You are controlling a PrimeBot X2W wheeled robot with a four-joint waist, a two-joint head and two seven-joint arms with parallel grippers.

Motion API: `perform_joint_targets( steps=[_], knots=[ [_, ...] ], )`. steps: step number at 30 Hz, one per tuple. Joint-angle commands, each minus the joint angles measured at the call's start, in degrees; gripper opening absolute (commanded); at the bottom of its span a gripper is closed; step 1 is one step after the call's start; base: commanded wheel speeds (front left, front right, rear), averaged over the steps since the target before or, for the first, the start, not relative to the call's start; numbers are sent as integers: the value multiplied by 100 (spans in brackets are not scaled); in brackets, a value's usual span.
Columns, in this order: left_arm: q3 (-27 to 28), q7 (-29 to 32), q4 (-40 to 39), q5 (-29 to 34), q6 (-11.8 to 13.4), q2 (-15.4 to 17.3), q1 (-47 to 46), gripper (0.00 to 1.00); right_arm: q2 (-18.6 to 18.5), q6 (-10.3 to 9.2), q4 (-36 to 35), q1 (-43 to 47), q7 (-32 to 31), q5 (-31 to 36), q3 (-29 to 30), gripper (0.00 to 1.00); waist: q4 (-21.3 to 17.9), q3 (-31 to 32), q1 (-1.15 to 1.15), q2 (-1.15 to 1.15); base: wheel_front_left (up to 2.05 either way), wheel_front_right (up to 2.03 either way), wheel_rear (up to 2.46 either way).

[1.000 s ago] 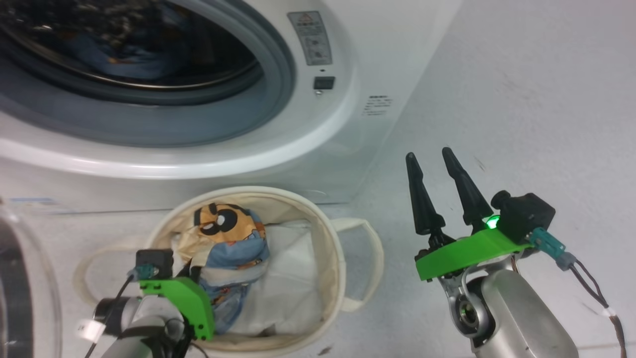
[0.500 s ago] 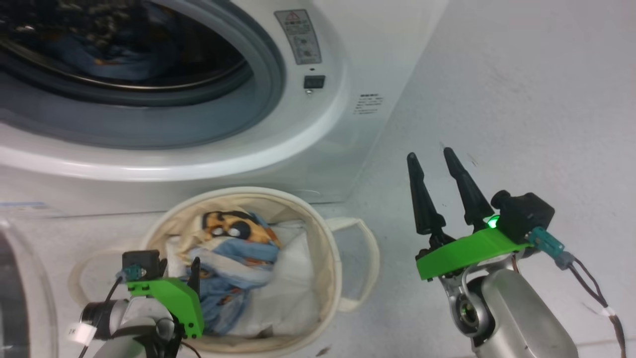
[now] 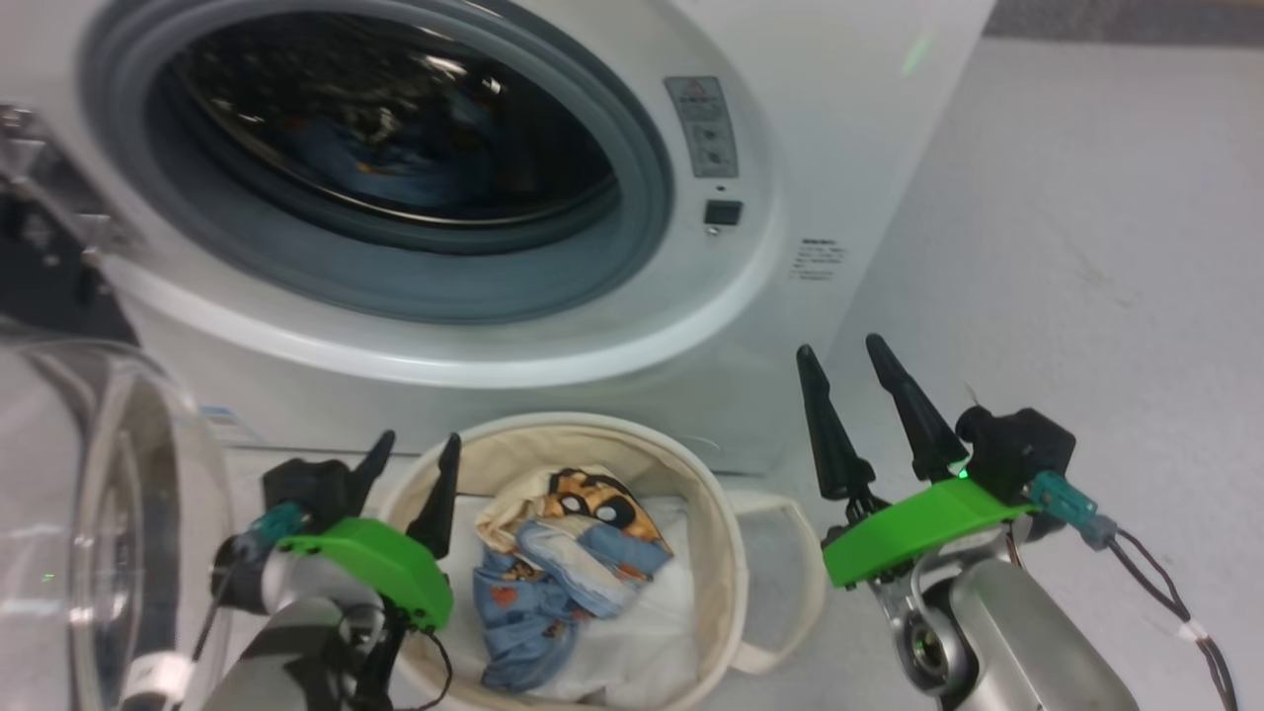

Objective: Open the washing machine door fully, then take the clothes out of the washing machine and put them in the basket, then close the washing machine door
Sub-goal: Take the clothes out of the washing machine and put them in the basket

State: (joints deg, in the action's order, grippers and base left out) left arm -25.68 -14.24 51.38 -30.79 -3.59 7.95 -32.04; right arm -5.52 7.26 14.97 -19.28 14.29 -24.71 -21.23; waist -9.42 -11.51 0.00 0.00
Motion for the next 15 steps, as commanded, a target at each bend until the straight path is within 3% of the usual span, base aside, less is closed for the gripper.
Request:
perform_joint_targets(
  steps=[1,6,11,15],
  knots=[
    [357,-74,-577,90,66,288,162,100,-9,23,-133,59,62,-37,-116,100,221,229,0,0,0,0,0],
    [772,-75,-2302,368,257,586,856,100,-7,23,-88,129,62,-37,-182,100,359,405,0,0,0,0,0],
    [738,107,-3218,509,574,741,1390,100,-38,23,7,171,57,175,-363,100,415,489,0,0,0,0,0],
    [717,266,-3673,495,683,776,1615,100,-51,23,65,194,58,307,-390,100,426,522,0,0,0,0,0]
  ],
)
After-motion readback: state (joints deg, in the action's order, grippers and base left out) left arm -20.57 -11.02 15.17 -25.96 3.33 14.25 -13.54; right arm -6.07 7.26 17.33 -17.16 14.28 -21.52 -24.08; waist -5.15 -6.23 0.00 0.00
